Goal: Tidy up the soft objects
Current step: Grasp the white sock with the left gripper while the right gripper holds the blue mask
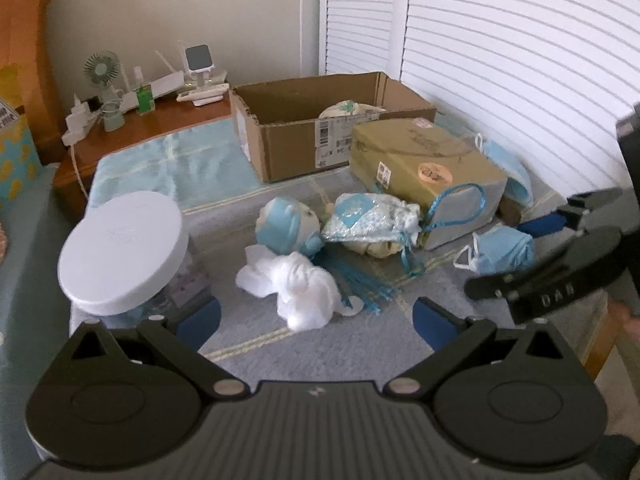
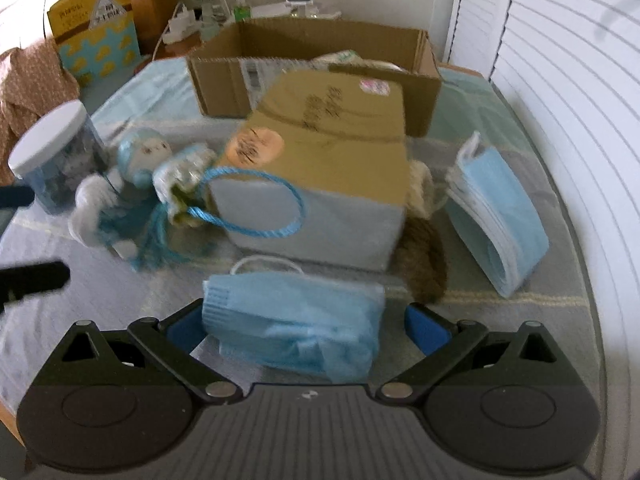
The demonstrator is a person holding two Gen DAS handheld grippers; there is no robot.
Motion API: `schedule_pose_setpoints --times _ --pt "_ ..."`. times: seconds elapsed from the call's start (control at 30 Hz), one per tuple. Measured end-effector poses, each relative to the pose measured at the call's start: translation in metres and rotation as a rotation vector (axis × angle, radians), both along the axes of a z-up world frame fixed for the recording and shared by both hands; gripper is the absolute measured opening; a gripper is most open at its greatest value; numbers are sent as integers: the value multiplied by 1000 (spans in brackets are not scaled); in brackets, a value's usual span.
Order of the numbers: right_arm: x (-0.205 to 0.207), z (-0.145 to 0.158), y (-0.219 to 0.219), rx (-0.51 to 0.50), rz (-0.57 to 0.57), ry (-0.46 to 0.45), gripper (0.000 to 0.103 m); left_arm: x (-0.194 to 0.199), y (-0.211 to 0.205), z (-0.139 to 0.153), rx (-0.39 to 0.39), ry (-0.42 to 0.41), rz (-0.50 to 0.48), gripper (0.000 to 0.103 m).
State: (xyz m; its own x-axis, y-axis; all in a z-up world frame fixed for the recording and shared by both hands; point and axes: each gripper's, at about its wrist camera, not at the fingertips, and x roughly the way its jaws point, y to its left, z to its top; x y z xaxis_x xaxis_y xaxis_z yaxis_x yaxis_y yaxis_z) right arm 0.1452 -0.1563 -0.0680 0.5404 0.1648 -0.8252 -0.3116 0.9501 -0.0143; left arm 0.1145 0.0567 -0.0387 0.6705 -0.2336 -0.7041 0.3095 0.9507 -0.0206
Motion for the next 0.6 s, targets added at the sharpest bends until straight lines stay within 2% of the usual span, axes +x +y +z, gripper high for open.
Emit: schedule_pose_setpoints --times 0.2,0.27,0.43,0.6 --pt "-5 -3 -7 -21 43 -19 103 14 -2 -4 -8 -4 9 102" --pt "-6 -3 -8 -20 53 -24 103 16 -3 -5 -5 -8 6 99" --pt "-8 -4 -9 -14 64 -36 103 21 -3 -9 -8 4 26 72" --pt "-9 -4 -10 -13 63 -44 103 25 4 -14 -22 20 63 65"
